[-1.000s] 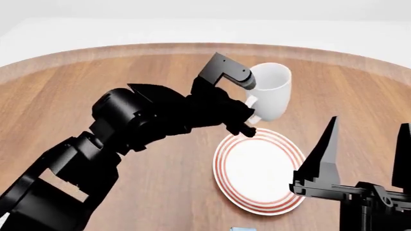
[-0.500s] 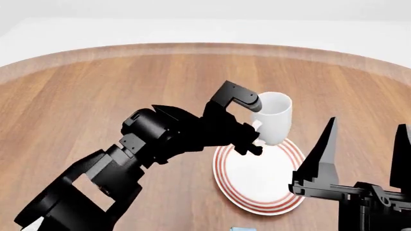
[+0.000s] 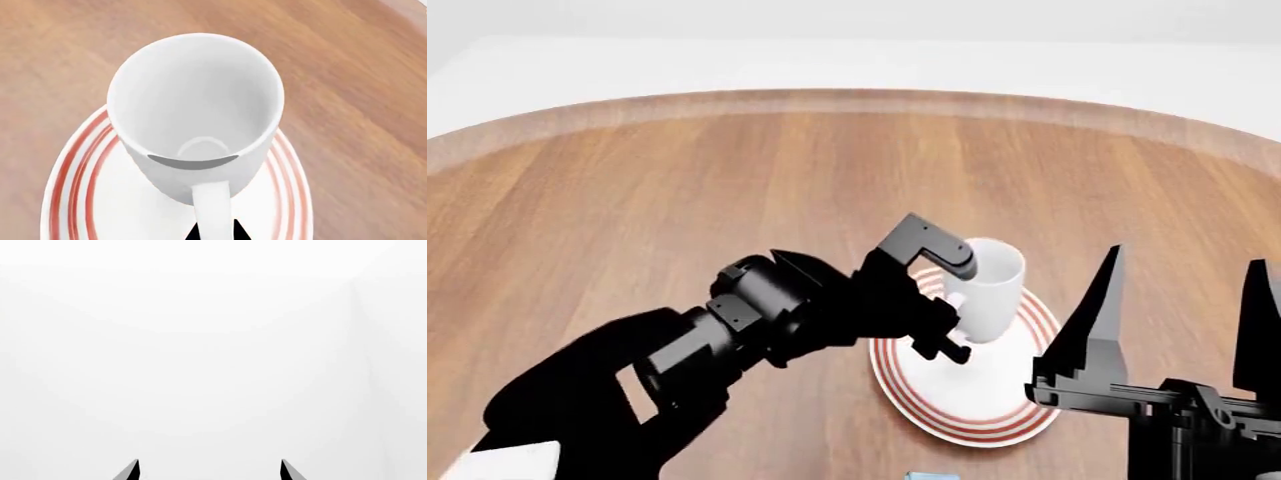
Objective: Pick up the white mug and put it on the plate, and put the chocolate pudding to the right of the plate.
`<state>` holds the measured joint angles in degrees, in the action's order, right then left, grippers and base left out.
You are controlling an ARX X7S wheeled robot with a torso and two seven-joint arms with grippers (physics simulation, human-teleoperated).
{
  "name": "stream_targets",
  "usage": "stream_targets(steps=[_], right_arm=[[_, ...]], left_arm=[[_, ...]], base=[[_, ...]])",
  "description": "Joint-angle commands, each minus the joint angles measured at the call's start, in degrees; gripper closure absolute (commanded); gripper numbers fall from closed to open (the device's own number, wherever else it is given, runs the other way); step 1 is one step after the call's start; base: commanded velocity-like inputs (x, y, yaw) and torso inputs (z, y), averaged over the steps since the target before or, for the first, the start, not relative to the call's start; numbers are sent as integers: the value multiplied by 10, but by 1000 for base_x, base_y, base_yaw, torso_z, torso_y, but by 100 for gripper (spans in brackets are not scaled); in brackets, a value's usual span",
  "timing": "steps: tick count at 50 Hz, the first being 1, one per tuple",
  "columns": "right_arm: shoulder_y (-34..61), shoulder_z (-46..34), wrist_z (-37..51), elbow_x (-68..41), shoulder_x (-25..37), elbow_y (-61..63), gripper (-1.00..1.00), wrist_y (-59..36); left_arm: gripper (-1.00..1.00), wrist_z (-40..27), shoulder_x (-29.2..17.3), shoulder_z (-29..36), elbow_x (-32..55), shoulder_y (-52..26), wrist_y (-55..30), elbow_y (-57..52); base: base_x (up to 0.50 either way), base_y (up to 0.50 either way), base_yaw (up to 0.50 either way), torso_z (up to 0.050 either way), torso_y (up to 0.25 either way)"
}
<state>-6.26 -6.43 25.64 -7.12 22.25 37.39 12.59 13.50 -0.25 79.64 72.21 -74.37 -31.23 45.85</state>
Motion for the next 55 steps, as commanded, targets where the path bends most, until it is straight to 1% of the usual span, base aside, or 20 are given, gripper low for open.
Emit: stream_targets(steps=[1, 19, 27, 36, 41, 42, 55], right_arm=[[0, -3, 1, 0, 1, -1, -100, 1], [1, -6, 4, 0, 3, 1, -100, -3], [1, -8, 4, -1, 3, -2, -100, -1], [1, -9, 4, -2, 4, -7, -100, 5], [1, -10, 4, -1, 4, -8, -100, 6], [2, -11, 4, -1, 4, -9, -100, 5], [2, -14, 6, 2, 5, -8, -100, 4]], left_arm=[[100, -17, 2, 93, 70, -21, 46, 31], [100, -41, 2, 95, 22, -4, 43, 31], [100, -35, 2, 90, 30, 0, 43, 25], [100, -50, 2, 93, 36, 2, 42, 23], [100, -53, 2, 96, 16, 13, 47, 24], [-100, -57, 2, 96, 9, 15, 48, 24], [-100, -67, 2, 91, -18, 28, 45, 24]], base=[[0, 0, 0, 0, 0], [0, 0, 0, 0, 0], [0, 0, 0, 0, 0], [0, 0, 0, 0, 0], [0, 0, 0, 0, 0], [0, 0, 0, 0, 0], [0, 0, 0, 0, 0]])
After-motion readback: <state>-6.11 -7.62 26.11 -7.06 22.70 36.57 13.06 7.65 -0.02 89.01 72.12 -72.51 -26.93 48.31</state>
